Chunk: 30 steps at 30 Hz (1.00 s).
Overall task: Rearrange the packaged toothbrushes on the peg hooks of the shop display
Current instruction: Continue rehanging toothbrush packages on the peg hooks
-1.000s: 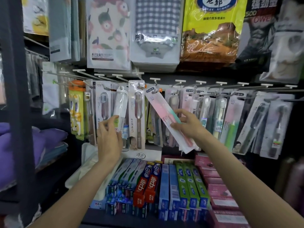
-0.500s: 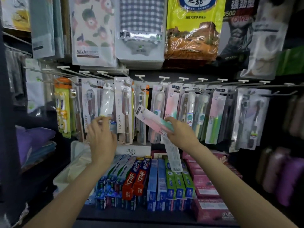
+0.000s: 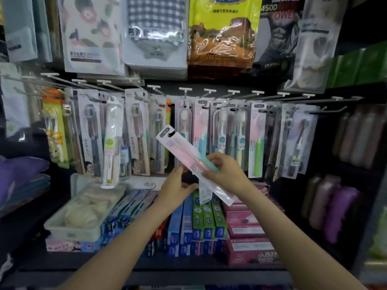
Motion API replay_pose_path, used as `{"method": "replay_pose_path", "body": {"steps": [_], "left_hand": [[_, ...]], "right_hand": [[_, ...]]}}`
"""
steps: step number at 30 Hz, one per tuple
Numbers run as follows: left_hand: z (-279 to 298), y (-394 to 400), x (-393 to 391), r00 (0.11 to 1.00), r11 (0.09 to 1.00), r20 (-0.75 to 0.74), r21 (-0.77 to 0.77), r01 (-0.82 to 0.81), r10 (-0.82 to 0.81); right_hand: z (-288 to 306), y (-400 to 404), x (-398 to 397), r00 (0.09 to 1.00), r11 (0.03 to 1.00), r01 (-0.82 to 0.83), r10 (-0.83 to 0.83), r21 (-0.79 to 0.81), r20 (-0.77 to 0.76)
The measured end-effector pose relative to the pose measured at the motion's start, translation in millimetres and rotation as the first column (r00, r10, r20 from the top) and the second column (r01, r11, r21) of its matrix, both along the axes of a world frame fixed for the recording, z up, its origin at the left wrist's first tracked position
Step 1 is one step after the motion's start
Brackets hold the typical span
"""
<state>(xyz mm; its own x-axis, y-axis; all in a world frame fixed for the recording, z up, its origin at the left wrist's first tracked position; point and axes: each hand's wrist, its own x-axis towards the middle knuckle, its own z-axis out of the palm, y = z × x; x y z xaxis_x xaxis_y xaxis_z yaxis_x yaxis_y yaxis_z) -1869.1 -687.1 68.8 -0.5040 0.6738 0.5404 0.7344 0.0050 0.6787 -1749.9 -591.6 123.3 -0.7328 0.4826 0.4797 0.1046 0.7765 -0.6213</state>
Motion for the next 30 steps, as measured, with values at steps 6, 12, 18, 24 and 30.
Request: {"method": "replay_pose_path", "body": {"steps": [6, 12, 18, 24, 30], "left_hand": [[14.4, 29.9, 23.8, 0.997, 0.997, 0.072, 0.073, 0.006, -0.011], [23.6, 33.7, 26.6, 0.988, 0.987, 0.152, 0.153, -0.048, 0.024], [52.4, 35.8, 26.1, 0.828, 0.942, 0.556, 0.311, -0.128, -0.071], [70.6, 47.5, 31.9, 0.749, 0.921, 0.654, 0.348, -0.176, -0.104], [77.7, 54.9, 44.5, 0.828, 0.961, 0.525, 0.27, 0.058, -0.198]], "right_hand": [[2.0, 12.7, 29.9, 0.993, 0.988, -0.092, 0.083, -0.122, -0.08], [2.1, 36.8, 56.9, 0.955, 0.926, -0.096, -0.018, -0.364, -0.295], [-13.2, 80.4, 84.2, 0.902, 0.911, 0.298, -0.366, -0.284, -0.229], [-7.7, 102.4, 92.0, 0.881, 0.894, 0.448, -0.443, -0.011, -0.164], [17.5, 115.0, 82.0, 0.852, 0.901, 0.425, -0.429, -0.082, -0.3]]}}
